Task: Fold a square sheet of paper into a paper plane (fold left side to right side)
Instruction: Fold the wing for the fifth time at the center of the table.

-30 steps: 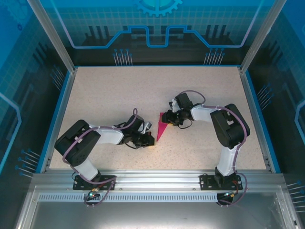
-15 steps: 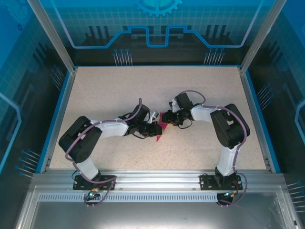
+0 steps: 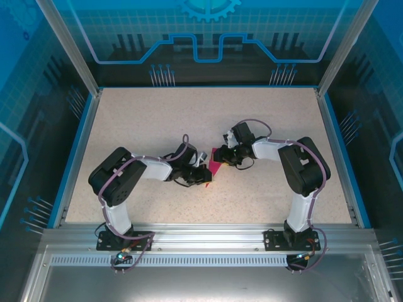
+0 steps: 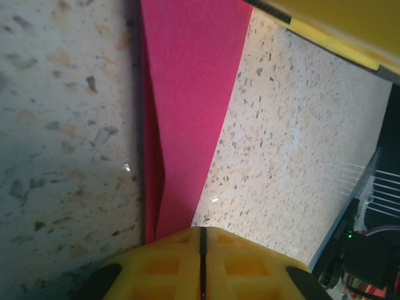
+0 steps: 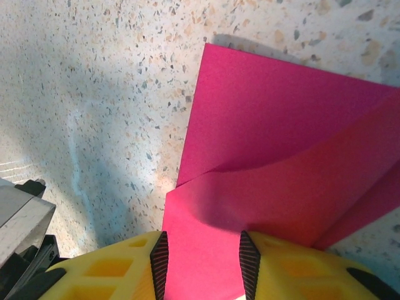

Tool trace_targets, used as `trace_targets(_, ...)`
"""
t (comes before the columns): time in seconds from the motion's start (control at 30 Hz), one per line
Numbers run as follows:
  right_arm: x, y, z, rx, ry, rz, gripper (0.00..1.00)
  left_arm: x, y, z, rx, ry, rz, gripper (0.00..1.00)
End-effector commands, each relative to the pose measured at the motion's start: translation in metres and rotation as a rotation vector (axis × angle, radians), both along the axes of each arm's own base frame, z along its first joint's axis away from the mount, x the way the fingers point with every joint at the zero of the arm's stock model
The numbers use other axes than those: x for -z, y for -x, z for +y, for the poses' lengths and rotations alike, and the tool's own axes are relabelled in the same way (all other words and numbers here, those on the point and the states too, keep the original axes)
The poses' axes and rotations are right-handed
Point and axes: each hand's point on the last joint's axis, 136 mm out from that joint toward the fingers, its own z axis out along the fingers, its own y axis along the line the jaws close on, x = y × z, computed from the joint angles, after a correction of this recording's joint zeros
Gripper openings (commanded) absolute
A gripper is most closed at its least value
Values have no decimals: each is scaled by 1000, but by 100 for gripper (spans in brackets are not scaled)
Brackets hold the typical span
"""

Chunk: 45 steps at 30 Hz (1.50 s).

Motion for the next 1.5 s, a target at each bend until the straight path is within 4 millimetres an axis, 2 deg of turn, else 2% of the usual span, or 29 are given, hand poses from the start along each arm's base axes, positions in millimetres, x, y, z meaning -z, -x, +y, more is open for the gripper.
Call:
trace_targets(0.0, -22, 3, -3, -4, -16, 2, 38, 27, 20, 13, -14, -37, 97, 9)
trace_targets(0.13, -37, 9, -5, -15, -17, -19, 32, 29, 21, 13, -23, -30, 104, 7)
trace_targets(0.23, -36, 20, 0, -27, -30, -5, 26, 28, 21, 13, -22, -29, 101, 5)
trace_targets(0.4, -32, 31, 20, -66, -47, 5, 25, 28, 21, 13, -20, -34, 102, 4)
trace_targets(0.5, -23, 33, 25, -76, -29, 17, 25, 28, 21, 14, -21, -42, 102, 4)
trace_targets(0.9, 11, 20, 17, -94, 103, 8, 26, 35, 21, 21, -37, -71, 124, 3)
trace_targets(1.17, 15, 9, 2, -84, 122, -11, 26, 43, 26, 30, -48, -88, 144, 2)
trace_targets(1.47, 19, -14, -18, -56, 144, -19, 26, 52, 29, 36, -55, -102, 163, 2)
